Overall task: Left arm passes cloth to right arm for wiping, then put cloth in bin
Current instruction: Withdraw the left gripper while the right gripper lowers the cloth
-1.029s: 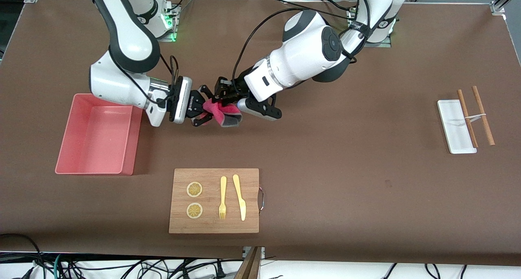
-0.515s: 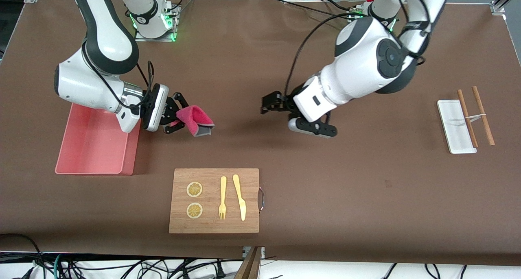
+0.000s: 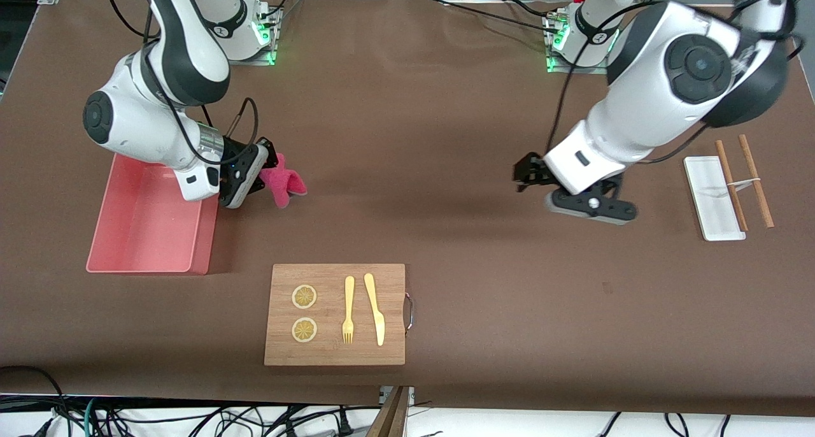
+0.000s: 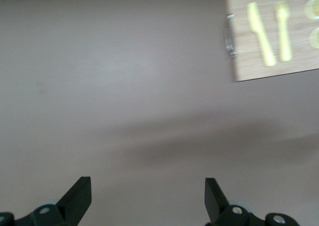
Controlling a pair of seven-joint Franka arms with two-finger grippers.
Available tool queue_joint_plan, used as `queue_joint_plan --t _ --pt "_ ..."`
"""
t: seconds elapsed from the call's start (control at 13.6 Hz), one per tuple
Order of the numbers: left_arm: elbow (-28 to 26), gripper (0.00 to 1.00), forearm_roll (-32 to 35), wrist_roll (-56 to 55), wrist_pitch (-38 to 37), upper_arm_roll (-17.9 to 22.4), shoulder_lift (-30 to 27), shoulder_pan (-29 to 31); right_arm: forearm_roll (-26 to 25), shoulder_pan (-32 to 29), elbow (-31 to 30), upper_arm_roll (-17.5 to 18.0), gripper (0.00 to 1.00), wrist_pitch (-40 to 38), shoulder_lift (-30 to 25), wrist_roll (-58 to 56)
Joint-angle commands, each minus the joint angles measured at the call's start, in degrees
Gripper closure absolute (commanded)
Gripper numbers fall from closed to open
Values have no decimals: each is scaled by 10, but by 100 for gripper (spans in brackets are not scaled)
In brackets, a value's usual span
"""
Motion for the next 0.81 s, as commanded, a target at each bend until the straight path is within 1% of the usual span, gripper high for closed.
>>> queue_joint_plan --t 0.0,0.07,0.15,0.22,0.29,0.37,0.44,0.59,0.74 --pt "-22 0 42 13 -53 7 -62 24 -87 -1 -27 2 100 -2 -18 162" --pt "-29 0 35 13 -58 30 -77 25 -116 -1 -36 2 100 -1 -17 231" --pt "-52 0 26 15 -55 62 -103 21 -140 -1 -44 2 100 2 -14 293" --pt "-92 0 -8 33 -41 105 -136 12 -157 -1 -51 3 100 5 -10 345" --pt "-146 0 -33 70 -21 143 -180 -9 -169 -1 -58 3 100 10 -1 390" --pt "-198 0 -38 114 1 175 -216 -24 -183 -1 -62 3 100 25 9 421" --pt "-226 0 -38 130 5 180 -232 -26 -190 -1 -65 3 100 48 25 450" --pt "-209 0 -38 140 -17 181 -224 -17 -194 0 -65 3 100 88 59 488" --pt "-207 0 -38 139 -19 182 -223 -17 -194 1 -65 3 100 121 88 498"
